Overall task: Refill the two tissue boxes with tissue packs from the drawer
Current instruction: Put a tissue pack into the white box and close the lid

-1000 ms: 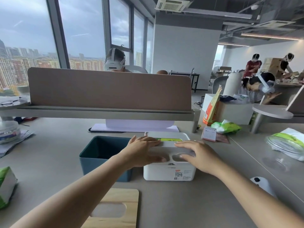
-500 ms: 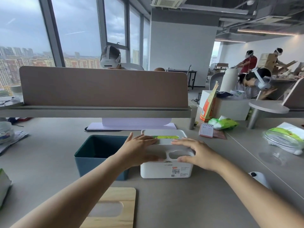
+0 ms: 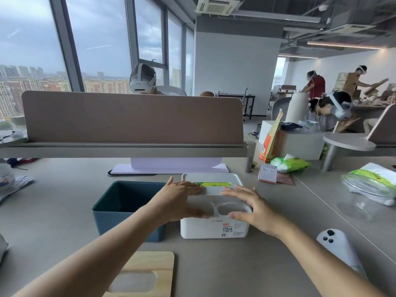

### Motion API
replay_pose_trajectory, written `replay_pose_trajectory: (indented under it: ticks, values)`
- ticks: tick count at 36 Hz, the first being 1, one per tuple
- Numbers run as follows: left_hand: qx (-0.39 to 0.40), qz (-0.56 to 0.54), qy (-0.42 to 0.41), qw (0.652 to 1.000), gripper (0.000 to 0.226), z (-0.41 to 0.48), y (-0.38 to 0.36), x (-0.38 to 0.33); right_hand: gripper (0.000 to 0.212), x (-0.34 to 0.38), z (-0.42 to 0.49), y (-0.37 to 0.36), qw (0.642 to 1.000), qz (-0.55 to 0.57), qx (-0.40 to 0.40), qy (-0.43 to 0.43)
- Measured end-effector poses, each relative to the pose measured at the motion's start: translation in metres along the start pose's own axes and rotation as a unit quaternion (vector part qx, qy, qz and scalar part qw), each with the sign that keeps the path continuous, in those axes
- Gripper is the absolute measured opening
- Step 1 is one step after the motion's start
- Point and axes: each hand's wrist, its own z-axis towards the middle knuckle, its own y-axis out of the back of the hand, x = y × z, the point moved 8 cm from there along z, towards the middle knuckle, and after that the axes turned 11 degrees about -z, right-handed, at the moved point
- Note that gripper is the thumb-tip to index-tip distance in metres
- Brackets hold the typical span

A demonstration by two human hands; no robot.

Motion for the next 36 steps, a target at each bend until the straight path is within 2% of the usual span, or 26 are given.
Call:
replay_pose_trajectory:
  ticks: [4, 6, 8, 11, 14, 17, 20, 25, 29, 33, 36]
  values:
    - [-0.005, -0.003, 0.004, 1.000, 0.086, -0.002, 0.001, 0.000, 0.043, 0.004, 0.003, 0.008, 0.999, -0.040, -0.016, -0.001]
    - [-0.010, 0.003, 0.005, 1.000, 0.080, 0.001, 0.006, -0.002, 0.033, 0.005, 0.009, 0.016, 0.998, -0.054, -0.042, -0.016]
    - [-0.025, -0.009, 0.014, 1.000, 0.074, 0.008, 0.015, 0.000, 0.032, 0.001, 0.017, 0.023, 0.994, -0.078, -0.068, -0.041]
    - [-0.044, -0.036, 0.036, 0.998, 0.087, 0.020, 0.025, 0.007, 0.051, -0.009, 0.032, 0.027, 0.992, -0.093, -0.059, -0.067]
    - [-0.021, -0.058, 0.085, 0.994, 0.095, 0.028, 0.029, 0.014, 0.069, -0.018, 0.043, 0.024, 0.990, -0.101, -0.003, -0.101]
    - [-0.004, -0.093, 0.108, 0.990, 0.072, 0.032, 0.028, 0.018, 0.071, -0.023, 0.044, 0.013, 0.982, -0.142, 0.060, -0.110]
    - [-0.011, -0.106, 0.115, 0.988, 0.061, 0.033, 0.025, 0.026, 0.070, -0.025, 0.043, 0.008, 0.981, -0.156, 0.071, -0.096]
    - [-0.010, -0.130, 0.107, 0.986, 0.057, 0.033, 0.022, 0.027, 0.087, -0.033, 0.046, 0.009, 0.973, -0.189, 0.083, -0.102]
    - [0.001, -0.124, 0.109, 0.986, 0.080, 0.031, 0.022, 0.025, 0.071, -0.026, 0.048, 0.014, 0.967, -0.217, 0.088, -0.101]
    - [0.037, -0.002, 0.102, 0.994, 0.073, 0.029, 0.023, 0.021, 0.062, -0.008, 0.045, 0.022, 0.951, -0.282, 0.079, -0.098]
    - [0.008, -0.029, 0.080, 0.996, 0.084, 0.018, 0.031, 0.018, 0.051, 0.023, 0.044, 0.025, 0.956, -0.284, 0.017, -0.063]
